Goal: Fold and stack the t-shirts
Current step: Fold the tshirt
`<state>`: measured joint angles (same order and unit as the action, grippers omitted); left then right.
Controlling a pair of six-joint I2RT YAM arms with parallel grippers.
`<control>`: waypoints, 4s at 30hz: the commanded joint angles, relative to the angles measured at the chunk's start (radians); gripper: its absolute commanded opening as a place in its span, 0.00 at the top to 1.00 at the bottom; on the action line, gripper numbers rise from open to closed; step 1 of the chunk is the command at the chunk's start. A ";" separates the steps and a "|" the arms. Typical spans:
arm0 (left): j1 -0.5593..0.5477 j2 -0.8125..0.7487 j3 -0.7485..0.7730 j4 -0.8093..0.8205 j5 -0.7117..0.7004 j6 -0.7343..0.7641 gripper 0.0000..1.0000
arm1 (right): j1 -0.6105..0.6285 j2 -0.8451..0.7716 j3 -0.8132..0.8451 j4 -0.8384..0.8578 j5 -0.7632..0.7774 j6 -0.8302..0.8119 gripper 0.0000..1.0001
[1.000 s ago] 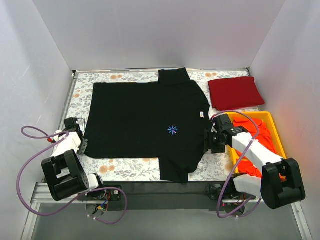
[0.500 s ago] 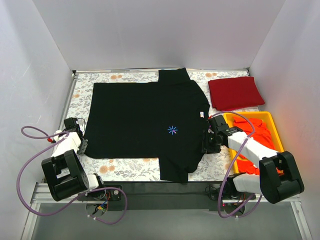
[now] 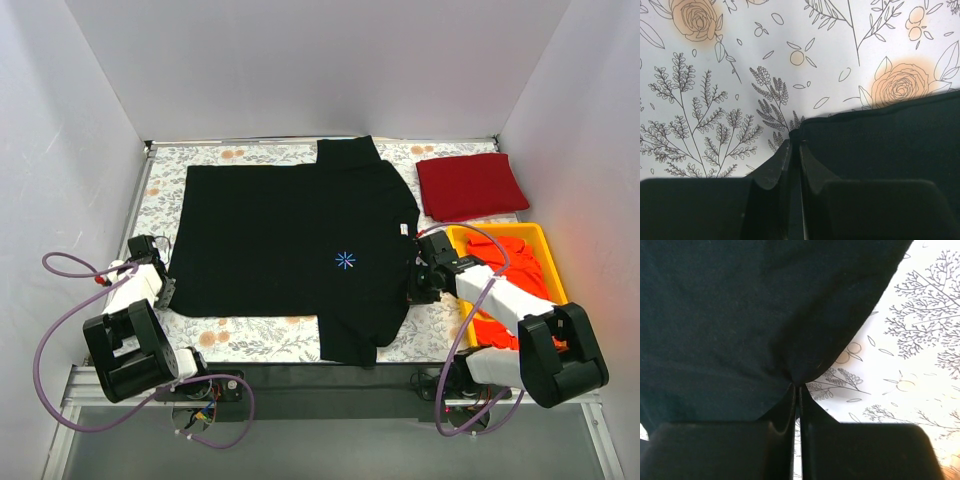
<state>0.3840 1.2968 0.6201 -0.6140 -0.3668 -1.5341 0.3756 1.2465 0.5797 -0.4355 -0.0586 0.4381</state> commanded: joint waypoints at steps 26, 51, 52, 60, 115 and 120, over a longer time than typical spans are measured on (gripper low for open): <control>-0.005 0.094 0.326 -0.113 -0.003 0.000 0.98 | -0.081 0.198 0.552 -0.302 0.108 -0.294 0.99; -0.083 0.375 0.492 -0.044 0.042 0.014 0.98 | -0.135 0.393 0.611 -0.232 0.091 -0.308 0.99; -0.083 0.381 0.494 -0.035 0.040 0.015 0.98 | -0.135 0.401 0.612 -0.227 0.089 -0.308 0.99; -0.094 0.401 0.521 -0.027 0.048 0.025 0.98 | -0.136 0.423 0.623 -0.215 0.077 -0.295 0.99; -0.115 0.313 0.501 -0.009 0.094 0.052 0.42 | -0.129 0.486 0.738 -0.143 0.029 -0.256 0.57; -0.281 0.162 0.487 -0.049 0.052 0.075 0.18 | -0.113 0.342 0.607 -0.131 -0.035 -0.213 0.52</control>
<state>0.2012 1.5867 1.1145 -0.6437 -0.2924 -1.4773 0.2501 1.6989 1.2560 -0.5804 -0.0372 0.1886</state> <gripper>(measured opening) 0.804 0.475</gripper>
